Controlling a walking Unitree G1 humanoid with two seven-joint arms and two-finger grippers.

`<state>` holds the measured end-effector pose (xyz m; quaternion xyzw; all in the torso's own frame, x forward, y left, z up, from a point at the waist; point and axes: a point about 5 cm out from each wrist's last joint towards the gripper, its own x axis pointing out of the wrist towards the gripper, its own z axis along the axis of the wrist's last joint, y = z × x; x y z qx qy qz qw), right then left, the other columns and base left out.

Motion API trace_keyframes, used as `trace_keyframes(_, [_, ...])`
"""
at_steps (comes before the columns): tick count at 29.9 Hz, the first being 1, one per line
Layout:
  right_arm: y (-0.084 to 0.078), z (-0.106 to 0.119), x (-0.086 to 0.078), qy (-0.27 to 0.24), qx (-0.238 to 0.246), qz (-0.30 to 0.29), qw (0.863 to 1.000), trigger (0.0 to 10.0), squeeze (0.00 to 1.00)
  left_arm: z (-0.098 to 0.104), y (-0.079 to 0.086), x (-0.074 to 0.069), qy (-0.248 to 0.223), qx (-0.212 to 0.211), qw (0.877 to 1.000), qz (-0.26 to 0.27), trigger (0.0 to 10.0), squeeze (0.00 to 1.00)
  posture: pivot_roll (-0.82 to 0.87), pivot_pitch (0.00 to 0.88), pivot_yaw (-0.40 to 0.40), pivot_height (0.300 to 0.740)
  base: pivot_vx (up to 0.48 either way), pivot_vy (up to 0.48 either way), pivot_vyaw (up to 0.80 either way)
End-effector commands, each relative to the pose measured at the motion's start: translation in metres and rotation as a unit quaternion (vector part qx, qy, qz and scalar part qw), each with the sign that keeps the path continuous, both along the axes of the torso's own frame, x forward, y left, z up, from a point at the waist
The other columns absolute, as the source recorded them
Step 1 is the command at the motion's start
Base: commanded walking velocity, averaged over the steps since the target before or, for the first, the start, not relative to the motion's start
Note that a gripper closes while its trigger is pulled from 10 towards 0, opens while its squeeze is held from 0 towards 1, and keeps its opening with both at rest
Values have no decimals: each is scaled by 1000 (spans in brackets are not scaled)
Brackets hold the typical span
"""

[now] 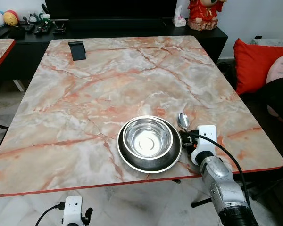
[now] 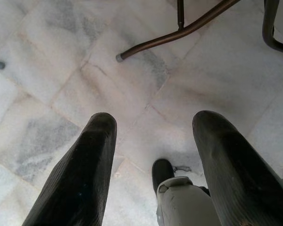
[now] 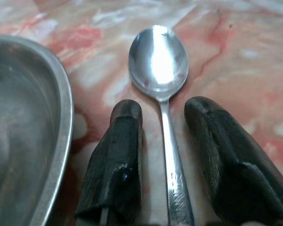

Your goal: Setting the table

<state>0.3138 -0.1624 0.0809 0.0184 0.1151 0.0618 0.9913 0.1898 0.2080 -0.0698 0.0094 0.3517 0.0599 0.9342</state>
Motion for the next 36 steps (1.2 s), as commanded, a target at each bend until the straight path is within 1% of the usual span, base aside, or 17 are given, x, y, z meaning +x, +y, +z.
trace_keyframes(1, [-1,5,1,-16,6,-3,1000,10000,0,-2,0,-3,6,-1,1000,3,10000,0,-108,93,-27,719,0,0,0])
trace_keyframes(7, [-4,16,4,-49,25,-20,998,10000,0,-1,0,-2,0,-1,1000,2,10000,0,-108,93,-27,719,0,0,0])
trace_keyframes(12, [-8,24,5,-79,19,-36,996,10000,0,0,-1,-1,-3,-1,1000,1,10000,0,-109,93,-26,719,0,0,0])
trace_keyframes(15, [-14,36,5,-128,13,-58,990,10000,0,-1,-1,-3,-4,-1,1000,0,10000,0,-112,89,-23,719,0,0,0])
trace_keyframes(16, [-14,36,5,-128,13,-58,990,10000,0,-1,-1,-3,-4,-1,1000,0,10000,0,-112,89,-23,719,0,0,0])
trace_keyframes(17, [-14,42,3,-152,2,-58,987,10000,0,-1,-2,-5,-3,-1,1000,-1,10000,0,-110,76,-22,719,0,0,0])
trace_keyframes(19, [-13,49,2,-179,-10,-54,982,10000,0,-2,-2,-5,-3,-1,1000,-1,10000,0,-110,73,-22,719,0,0,0])
trace_keyframes(22, [-12,65,1,-227,-6,-59,972,10000,0,-3,-2,-7,-2,-2,1000,0,10000,0,-109,35,-15,719,0,0,0])
trace_keyframes(25, [-9,73,0,-250,-5,-53,967,10000,0,-3,-2,-8,0,-4,1000,-2,10000,0,-107,4,-13,719,0,0,0])
trace_keyframes(30, [-9,73,0,-255,-9,-52,965,10000,0,-4,-1,-10,7,-4,1000,-2,10000,0,-109,0,-10,719,0,0,0])
trace_keyframes(36, [-15,73,-2,-264,-11,-66,962,10000,0,-7,0,-14,22,-3,1000,-6,10000,0,-115,0,16,719,0,0,0])
